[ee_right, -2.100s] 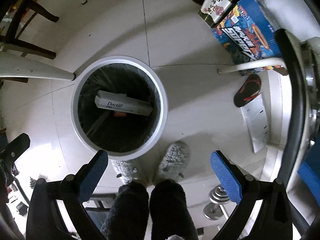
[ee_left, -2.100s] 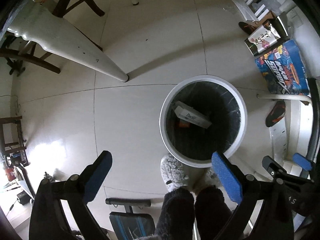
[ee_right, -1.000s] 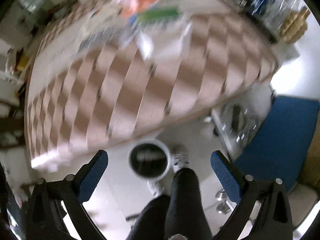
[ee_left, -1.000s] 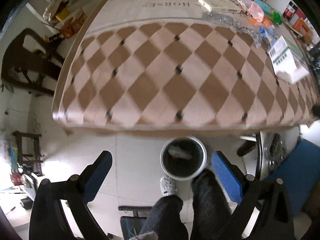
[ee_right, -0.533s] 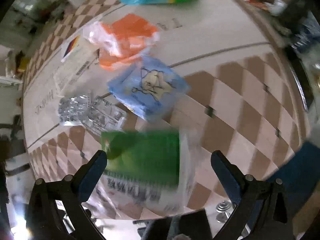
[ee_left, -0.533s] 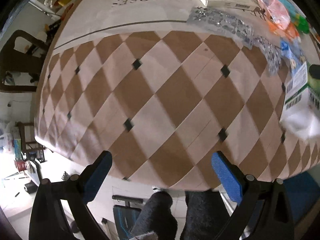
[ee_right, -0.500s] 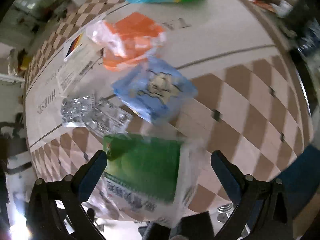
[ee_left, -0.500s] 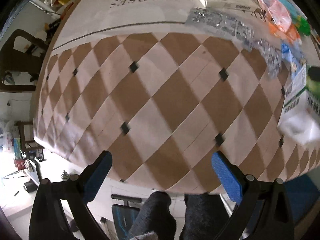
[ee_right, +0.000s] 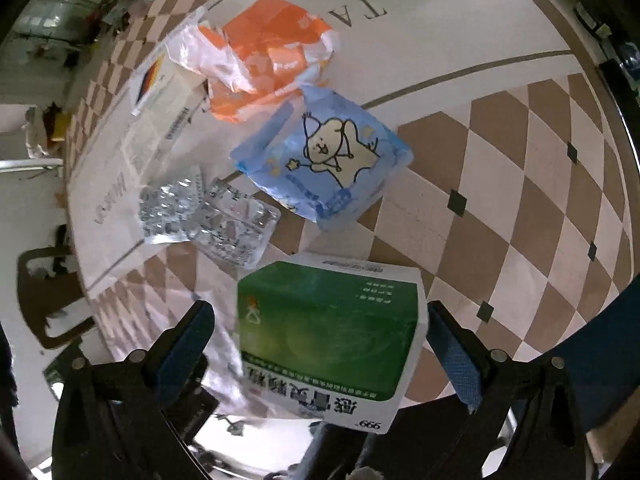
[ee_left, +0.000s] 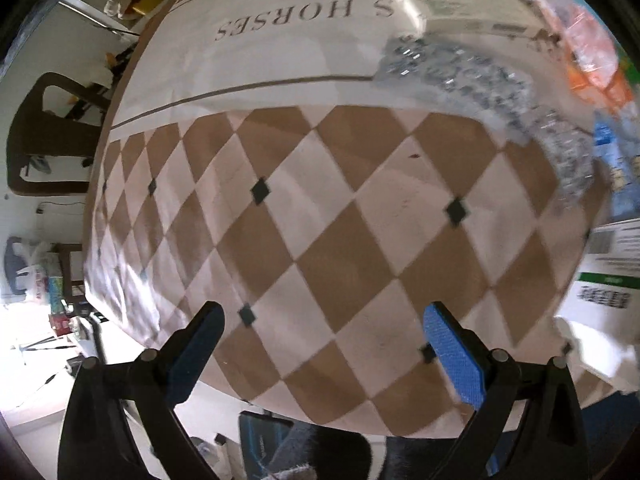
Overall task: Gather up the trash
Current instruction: 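Grasp the green medicine box with the right tool while the left tool grasps a clear plastic wrapper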
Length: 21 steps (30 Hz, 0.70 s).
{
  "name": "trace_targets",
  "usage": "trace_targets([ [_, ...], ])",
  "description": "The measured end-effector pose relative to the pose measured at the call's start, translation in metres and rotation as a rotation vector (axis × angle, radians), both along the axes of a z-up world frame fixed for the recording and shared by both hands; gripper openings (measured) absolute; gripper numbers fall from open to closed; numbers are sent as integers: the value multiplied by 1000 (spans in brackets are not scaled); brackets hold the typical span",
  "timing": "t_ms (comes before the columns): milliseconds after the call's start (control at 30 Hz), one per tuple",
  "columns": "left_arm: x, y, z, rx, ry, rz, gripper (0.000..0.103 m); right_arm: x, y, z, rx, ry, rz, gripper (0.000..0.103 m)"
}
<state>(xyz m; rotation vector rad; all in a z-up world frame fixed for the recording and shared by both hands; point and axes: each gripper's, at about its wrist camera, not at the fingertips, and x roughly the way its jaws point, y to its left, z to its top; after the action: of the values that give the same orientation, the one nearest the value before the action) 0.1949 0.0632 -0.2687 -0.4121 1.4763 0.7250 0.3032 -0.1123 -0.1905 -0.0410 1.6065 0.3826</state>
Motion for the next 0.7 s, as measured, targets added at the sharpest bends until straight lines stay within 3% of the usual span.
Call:
trace_targets([
  [200, -28, 19, -12, -30, 8, 32, 102, -11, 12, -21, -104, -19, 45, 103],
  [367, -26, 21, 7, -96, -87, 53, 101, -10, -10, -11, -52, -32, -4, 93],
  [600, 38, 33, 9, -358, -307, 120, 100, 31, -60, 34, -51, -189, -69, 93],
  [633, 51, 34, 7, -370, -320, 120, 99, 41, -66, 35, -63, -205, -83, 93],
  [700, 75, 33, 0, -374, -301, 105, 75, 62, -74, 31, -84, -216, -100, 93],
])
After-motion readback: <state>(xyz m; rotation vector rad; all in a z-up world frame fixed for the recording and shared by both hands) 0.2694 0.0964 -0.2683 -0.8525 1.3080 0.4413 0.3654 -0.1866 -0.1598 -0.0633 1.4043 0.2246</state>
